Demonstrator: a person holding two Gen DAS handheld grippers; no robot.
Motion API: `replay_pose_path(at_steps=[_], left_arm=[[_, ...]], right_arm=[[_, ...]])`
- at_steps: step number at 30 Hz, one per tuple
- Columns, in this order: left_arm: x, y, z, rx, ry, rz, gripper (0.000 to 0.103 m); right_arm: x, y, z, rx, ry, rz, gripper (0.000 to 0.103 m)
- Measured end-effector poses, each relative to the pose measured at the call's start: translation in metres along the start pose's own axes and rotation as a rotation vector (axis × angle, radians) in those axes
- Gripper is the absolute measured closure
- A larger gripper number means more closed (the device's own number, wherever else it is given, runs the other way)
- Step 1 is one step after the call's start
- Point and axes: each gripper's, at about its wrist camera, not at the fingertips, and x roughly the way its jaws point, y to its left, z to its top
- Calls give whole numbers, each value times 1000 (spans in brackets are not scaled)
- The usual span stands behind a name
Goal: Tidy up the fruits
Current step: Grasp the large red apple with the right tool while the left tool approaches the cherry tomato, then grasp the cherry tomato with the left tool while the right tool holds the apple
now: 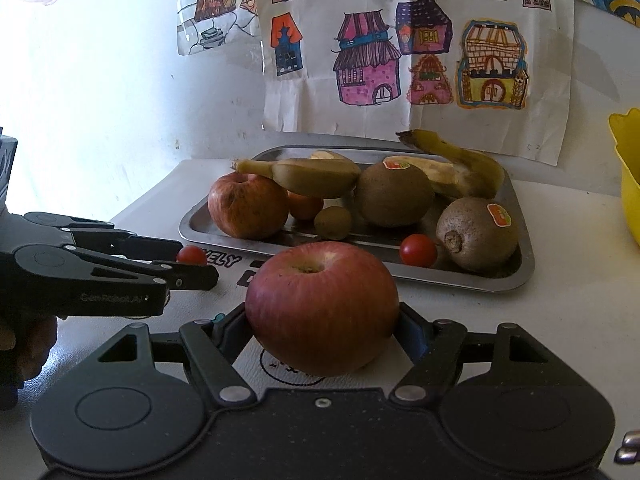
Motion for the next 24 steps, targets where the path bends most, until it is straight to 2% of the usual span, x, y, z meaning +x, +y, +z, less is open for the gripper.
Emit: replay_pose_path(at_steps=[7,24], left_arm=[[-1,-3,0,-14,0,9,75],[-10,-6,-2,-52,-20,-4,75]], right_arm=[[1,1,0,-1,-2,-2,27],[-1,-1,0,15,-8,12,27]])
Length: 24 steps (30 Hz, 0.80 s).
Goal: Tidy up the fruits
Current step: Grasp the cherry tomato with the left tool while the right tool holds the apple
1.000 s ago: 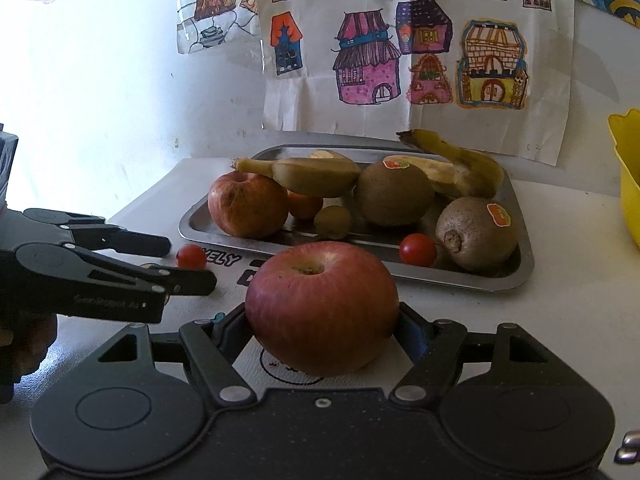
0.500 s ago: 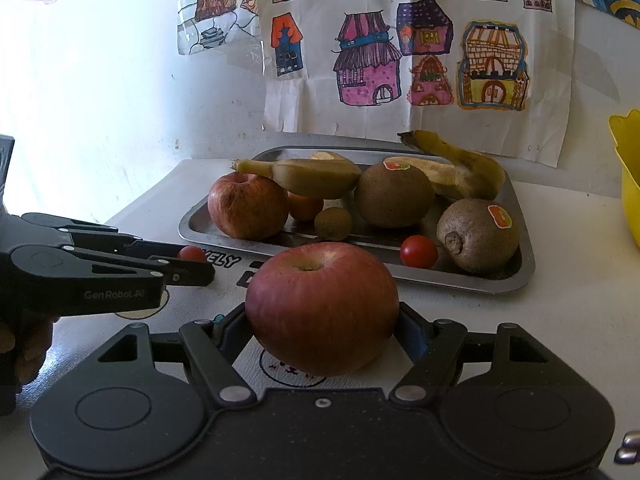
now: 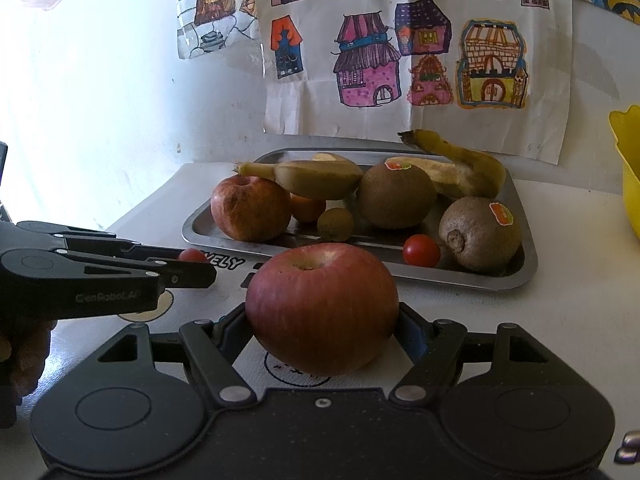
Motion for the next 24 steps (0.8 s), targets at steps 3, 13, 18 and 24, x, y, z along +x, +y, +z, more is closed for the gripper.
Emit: replay_pose_path(at_steps=[3,13,18,24], left_arm=[[-2,-1,1,-3,-6,0,75],[-9,-4,4,-11,-26,-4,75],[-13,-6,5,-16,-36,-7,75],[-21,-1,15,-46,-70,-7,75]], right_arm=[[-2,1,-1,4,-2,2,27],[-9,5,-1,5,-10,9,27],[-14,6,0,4,-22,10,27],[-19,3,2,19,-39,7,27]])
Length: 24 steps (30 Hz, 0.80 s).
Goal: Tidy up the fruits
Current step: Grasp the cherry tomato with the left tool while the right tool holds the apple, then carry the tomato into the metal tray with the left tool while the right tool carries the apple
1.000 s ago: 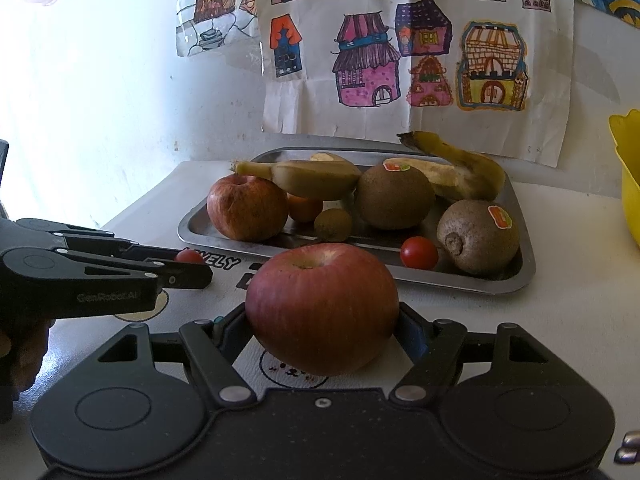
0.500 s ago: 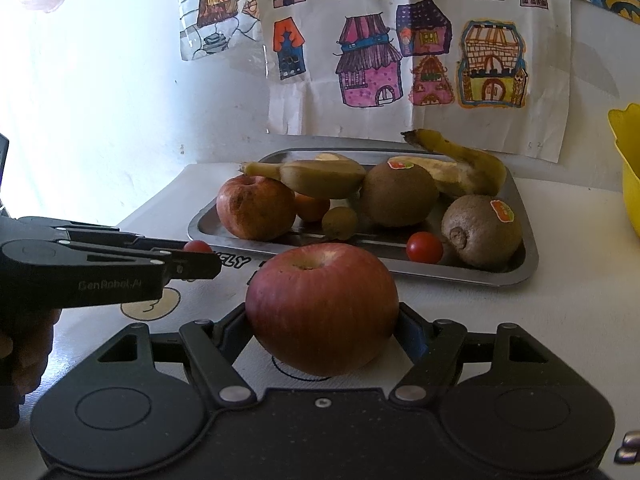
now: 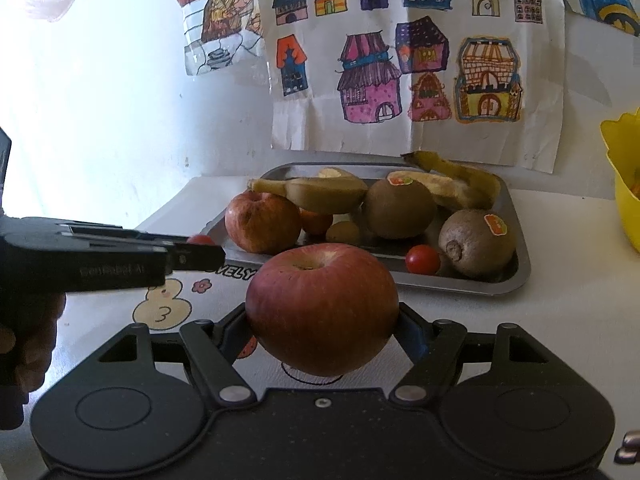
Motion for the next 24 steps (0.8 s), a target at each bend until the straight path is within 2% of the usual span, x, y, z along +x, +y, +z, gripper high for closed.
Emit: replay_pose_path(at_steps=[5,14,24], left_arm=[[-2,8,17,-20,-44,20,75],[16,35,61,-97,-129,78,75],[44,39,72,-96,-119,82,75]], right_arm=[[-1,-3,9,0,-20,-1,27],[4,-8,55,-33,-114,-10,27],[32,-21,100,-54,-154,-44,27]])
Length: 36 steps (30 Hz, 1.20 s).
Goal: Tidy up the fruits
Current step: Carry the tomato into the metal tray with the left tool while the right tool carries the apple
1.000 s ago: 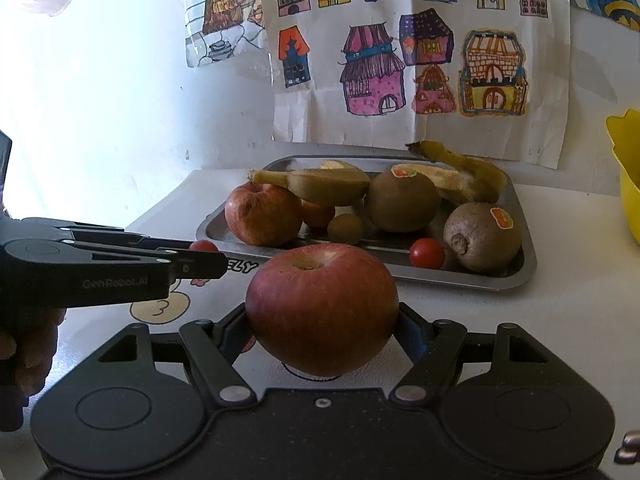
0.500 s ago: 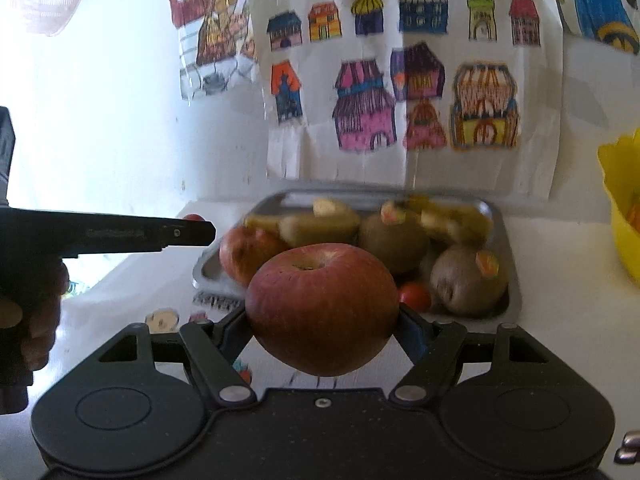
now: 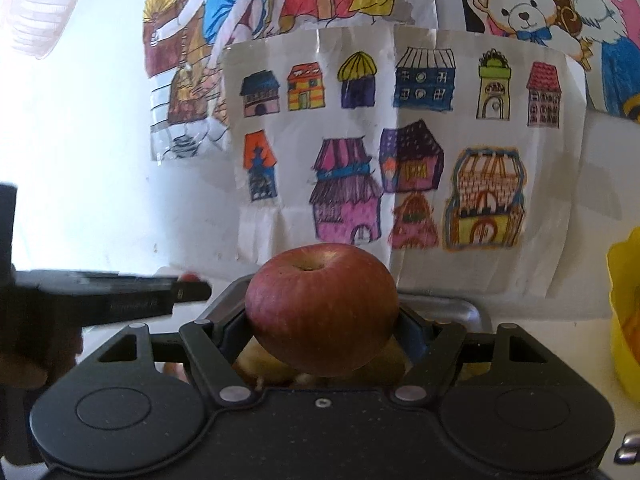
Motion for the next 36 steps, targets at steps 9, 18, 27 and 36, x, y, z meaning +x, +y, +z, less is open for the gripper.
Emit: replay_pose_path(at_steps=[9,18,27,36], left_arm=[[22,7,-6,-3,33,-3,75],[35,10,-9,-9,45,-5,75],[48,7,-10,1,59,-26,75],[60,2,-15,6,86,-33,75]], right_arm=[[41,-8,4,-2,49,-10,27],[60,-9,-5,1,78,-15,27],[74,-14,-3,4,93,-19,27],[80,-17,-3,3,94,-16,27]])
